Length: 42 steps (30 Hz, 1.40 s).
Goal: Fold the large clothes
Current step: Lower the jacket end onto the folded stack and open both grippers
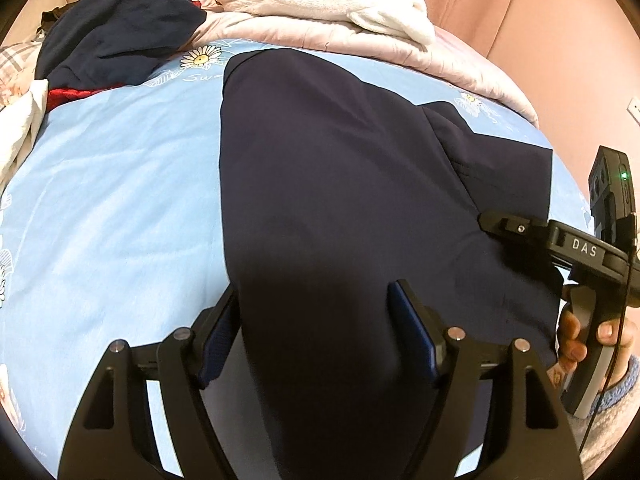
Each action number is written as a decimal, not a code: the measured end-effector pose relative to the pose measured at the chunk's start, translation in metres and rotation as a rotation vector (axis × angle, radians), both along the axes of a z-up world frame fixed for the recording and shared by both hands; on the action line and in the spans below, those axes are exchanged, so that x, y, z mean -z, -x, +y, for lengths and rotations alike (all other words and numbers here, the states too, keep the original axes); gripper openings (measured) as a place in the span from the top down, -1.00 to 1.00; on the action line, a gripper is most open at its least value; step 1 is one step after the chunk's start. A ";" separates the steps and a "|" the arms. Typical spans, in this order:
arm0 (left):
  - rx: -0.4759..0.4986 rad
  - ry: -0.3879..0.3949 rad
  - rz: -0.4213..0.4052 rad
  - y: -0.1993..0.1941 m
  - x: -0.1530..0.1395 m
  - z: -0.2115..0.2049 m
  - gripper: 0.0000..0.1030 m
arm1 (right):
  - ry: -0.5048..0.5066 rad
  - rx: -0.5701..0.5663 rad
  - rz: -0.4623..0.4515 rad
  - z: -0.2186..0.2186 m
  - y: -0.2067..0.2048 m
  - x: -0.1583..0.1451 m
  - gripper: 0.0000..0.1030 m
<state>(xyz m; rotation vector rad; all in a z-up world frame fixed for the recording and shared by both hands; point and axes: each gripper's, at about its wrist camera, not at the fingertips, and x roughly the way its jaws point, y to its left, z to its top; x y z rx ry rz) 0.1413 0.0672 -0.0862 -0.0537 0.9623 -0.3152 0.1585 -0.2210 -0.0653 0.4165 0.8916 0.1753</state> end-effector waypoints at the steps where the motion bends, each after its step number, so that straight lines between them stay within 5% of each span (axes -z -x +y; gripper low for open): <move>1: -0.001 0.001 0.003 -0.004 0.001 0.003 -0.45 | 0.009 0.005 0.000 0.001 0.001 -0.001 -0.42; 12: 0.006 0.011 0.037 0.006 0.010 0.012 -0.45 | 0.082 0.046 -0.008 -0.003 0.022 -0.012 -0.46; 19: -0.003 0.013 0.048 0.015 0.011 0.017 -0.45 | 0.189 0.084 -0.096 -0.001 0.049 -0.033 -0.46; 23: 0.000 0.012 0.061 0.021 0.015 0.014 -0.45 | 0.207 0.009 -0.171 0.012 0.067 -0.042 -0.45; 29: -0.017 0.011 0.074 0.019 0.020 0.011 -0.45 | 0.169 -0.184 -0.198 0.039 0.079 -0.029 0.07; 33: -0.021 -0.001 0.074 0.016 0.023 0.007 -0.44 | 0.248 -0.183 -0.126 0.048 0.064 -0.003 0.31; 42: -0.029 -0.006 0.069 0.015 0.027 0.005 -0.45 | 0.243 -0.140 -0.065 0.034 0.052 0.016 0.32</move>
